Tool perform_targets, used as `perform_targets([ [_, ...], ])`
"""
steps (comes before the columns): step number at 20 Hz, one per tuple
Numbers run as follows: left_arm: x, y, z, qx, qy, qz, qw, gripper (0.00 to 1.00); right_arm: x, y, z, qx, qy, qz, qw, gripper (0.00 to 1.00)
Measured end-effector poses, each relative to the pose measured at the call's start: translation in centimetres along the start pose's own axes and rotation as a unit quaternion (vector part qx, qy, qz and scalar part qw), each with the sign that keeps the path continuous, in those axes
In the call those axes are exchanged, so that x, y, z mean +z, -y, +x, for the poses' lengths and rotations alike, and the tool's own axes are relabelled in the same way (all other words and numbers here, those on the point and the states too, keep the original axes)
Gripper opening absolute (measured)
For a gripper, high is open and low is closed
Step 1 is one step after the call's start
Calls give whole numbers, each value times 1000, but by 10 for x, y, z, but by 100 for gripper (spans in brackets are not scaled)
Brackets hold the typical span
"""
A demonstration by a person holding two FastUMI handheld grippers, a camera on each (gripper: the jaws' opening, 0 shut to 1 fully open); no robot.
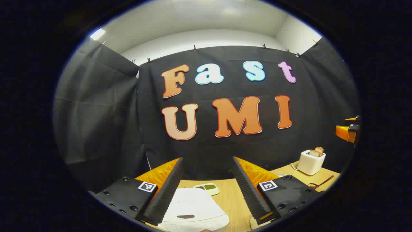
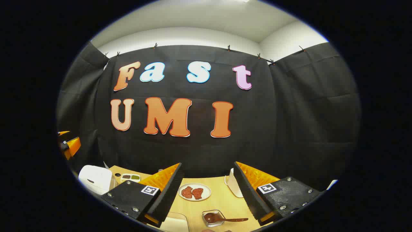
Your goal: Close the left gripper, press the button to open the rice cooker; take a wooden spoon from the chopstick holder with the right hand, scoop a spoonful of rice and pour it into the rice cooker, then put the wooden spoon back into the chopstick holder.
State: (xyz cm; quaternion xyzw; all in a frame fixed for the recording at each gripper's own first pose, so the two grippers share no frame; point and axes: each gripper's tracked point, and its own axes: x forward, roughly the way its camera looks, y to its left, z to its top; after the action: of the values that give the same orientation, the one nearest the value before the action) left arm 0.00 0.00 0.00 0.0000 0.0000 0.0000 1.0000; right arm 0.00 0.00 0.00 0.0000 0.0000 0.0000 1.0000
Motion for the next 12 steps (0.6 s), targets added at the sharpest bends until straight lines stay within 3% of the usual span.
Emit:
perform_targets([
  [3,-3,2,-4,30,-1,-23,999,100,10,7,11,11,20,-22,999,100],
  [6,-5,7,-4,46,-5,-25,999,100,9,5,17,26,22,-26,999,96],
  [12,3,18,-13,49,4,-17,999,96,-2,2,11,44,17,-37,998,95],
])
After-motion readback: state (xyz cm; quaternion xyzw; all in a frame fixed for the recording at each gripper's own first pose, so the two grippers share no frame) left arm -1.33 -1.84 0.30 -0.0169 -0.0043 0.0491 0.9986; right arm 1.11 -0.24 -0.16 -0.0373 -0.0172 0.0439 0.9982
